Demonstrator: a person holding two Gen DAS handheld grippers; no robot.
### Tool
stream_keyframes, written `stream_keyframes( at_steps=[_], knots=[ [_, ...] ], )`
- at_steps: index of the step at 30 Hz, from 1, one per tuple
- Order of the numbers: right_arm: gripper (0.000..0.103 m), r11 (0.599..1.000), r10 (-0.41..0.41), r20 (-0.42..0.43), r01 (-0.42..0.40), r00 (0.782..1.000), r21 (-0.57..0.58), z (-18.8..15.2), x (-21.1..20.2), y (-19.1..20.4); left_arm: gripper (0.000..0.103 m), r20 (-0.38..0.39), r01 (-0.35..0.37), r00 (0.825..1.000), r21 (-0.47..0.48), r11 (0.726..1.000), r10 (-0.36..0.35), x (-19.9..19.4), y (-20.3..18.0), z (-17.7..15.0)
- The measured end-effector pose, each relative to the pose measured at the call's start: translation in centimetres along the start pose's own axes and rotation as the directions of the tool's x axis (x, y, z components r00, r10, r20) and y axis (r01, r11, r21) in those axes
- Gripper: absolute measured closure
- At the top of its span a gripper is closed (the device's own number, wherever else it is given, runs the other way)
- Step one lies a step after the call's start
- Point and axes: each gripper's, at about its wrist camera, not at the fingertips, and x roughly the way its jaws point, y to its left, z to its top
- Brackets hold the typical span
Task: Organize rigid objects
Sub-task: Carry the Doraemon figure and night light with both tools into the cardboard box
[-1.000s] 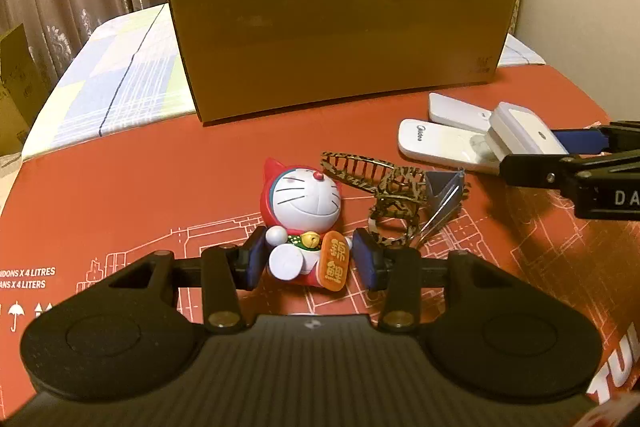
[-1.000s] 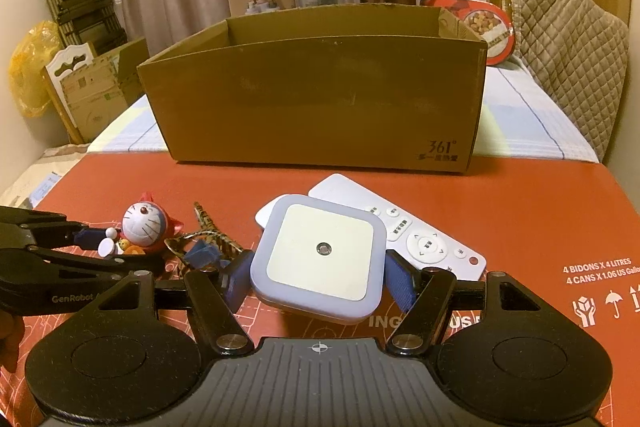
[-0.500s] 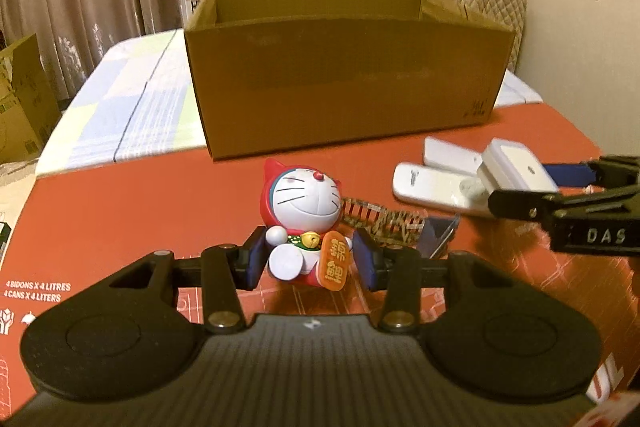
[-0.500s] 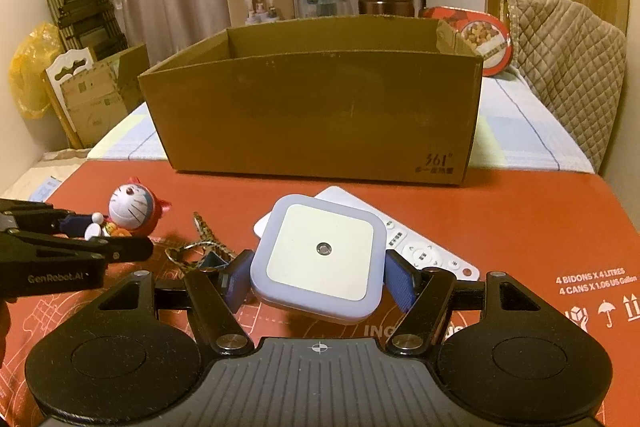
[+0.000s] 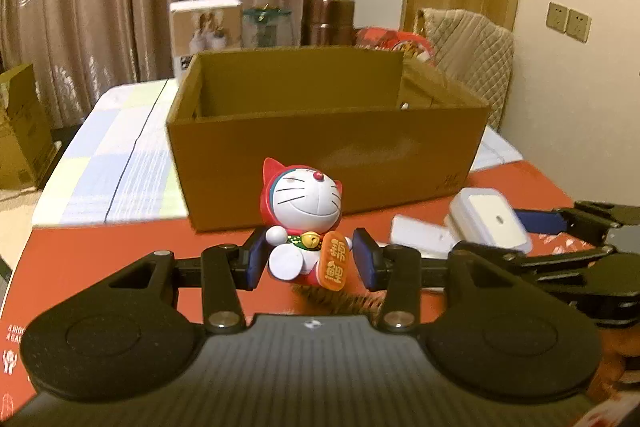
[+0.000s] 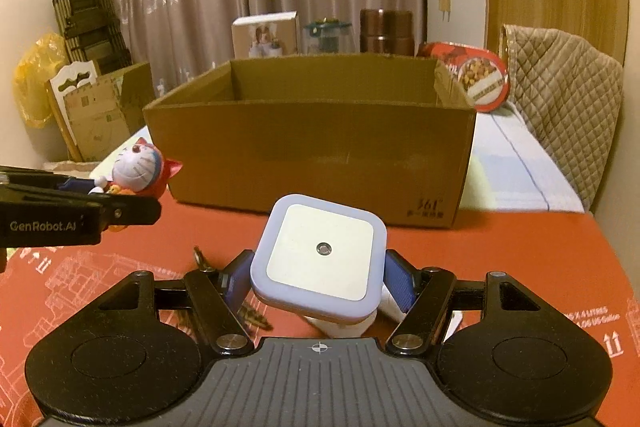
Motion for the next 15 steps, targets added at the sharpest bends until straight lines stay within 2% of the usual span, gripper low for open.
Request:
stream_keyframes(
  at_steps=[11,15],
  knots=[
    [0.038,1.000,-0.007,0.077,0.008,0.997,-0.006,2.8,-0.7,-1.2,0.063,0.064,0.053,0.996,0.041,0.998,-0.056,0.6,-2.4,3.8],
    [0.038,1.000,-0.018,0.094,0.018,0.995,-0.005,3.6,-0.6,-1.8,0.063,0.078,0.049,0.996,0.027,0.998,-0.051,1.4,-2.1,5.4]
  ],
)
